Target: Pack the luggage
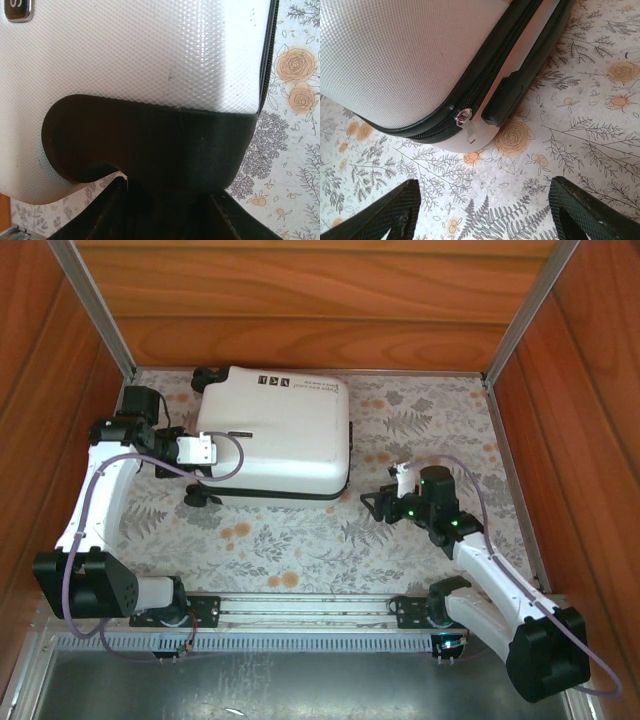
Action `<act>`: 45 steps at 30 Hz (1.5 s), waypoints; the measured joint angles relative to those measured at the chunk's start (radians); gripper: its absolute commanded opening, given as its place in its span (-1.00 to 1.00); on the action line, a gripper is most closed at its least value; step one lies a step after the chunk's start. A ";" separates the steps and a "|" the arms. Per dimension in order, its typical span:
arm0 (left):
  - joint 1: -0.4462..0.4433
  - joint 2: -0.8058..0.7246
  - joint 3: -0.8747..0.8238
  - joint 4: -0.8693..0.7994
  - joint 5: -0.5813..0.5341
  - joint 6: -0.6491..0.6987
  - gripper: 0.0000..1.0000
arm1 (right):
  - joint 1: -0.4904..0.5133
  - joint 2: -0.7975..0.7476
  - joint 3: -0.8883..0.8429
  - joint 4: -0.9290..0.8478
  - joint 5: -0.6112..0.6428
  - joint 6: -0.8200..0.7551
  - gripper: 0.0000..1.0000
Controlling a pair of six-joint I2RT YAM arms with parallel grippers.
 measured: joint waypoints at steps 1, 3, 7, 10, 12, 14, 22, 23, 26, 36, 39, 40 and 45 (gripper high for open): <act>0.000 -0.004 -0.005 0.005 -0.003 0.003 -1.00 | 0.000 0.017 0.013 -0.005 -0.001 -0.017 0.45; 0.000 -0.013 -0.013 0.015 -0.007 0.008 -1.00 | 0.000 0.068 0.062 -0.037 -0.003 -0.063 0.44; 0.004 -0.029 -0.032 0.039 -0.006 0.013 -1.00 | 0.000 0.189 0.190 -0.088 0.001 -0.179 0.46; 0.012 -0.042 -0.050 0.065 0.005 0.019 -1.00 | 0.000 0.239 0.220 -0.071 -0.013 -0.239 0.46; 0.016 -0.048 -0.060 0.080 0.012 0.023 -1.00 | 0.000 0.272 0.224 -0.056 -0.047 -0.248 0.45; 0.022 -0.053 -0.067 0.090 0.021 0.027 -1.00 | 0.001 0.300 0.215 -0.019 -0.082 -0.226 0.44; 0.054 -0.051 -0.070 0.098 0.032 0.048 -1.00 | 0.048 0.282 0.016 0.232 -0.100 -0.087 0.36; 0.056 -0.048 -0.068 0.097 0.032 0.048 -1.00 | 0.060 0.282 0.006 0.237 -0.094 -0.084 0.33; 0.060 -0.042 -0.063 0.098 0.034 0.050 -1.00 | 0.090 0.287 -0.007 0.267 -0.074 -0.084 0.24; 0.060 -0.042 -0.064 0.100 0.036 0.056 -1.00 | 0.137 0.440 0.000 0.401 0.023 -0.095 -0.30; 0.060 -0.047 -0.071 0.106 0.037 0.062 -1.00 | 0.140 0.473 0.012 0.426 0.066 -0.084 -0.61; 0.060 -0.049 -0.074 0.110 0.038 0.063 -1.00 | 0.140 0.474 0.013 0.439 0.084 -0.082 -0.69; 0.065 -0.058 -0.084 0.121 0.045 0.068 -1.00 | 0.145 0.473 0.025 0.477 0.125 -0.072 -0.71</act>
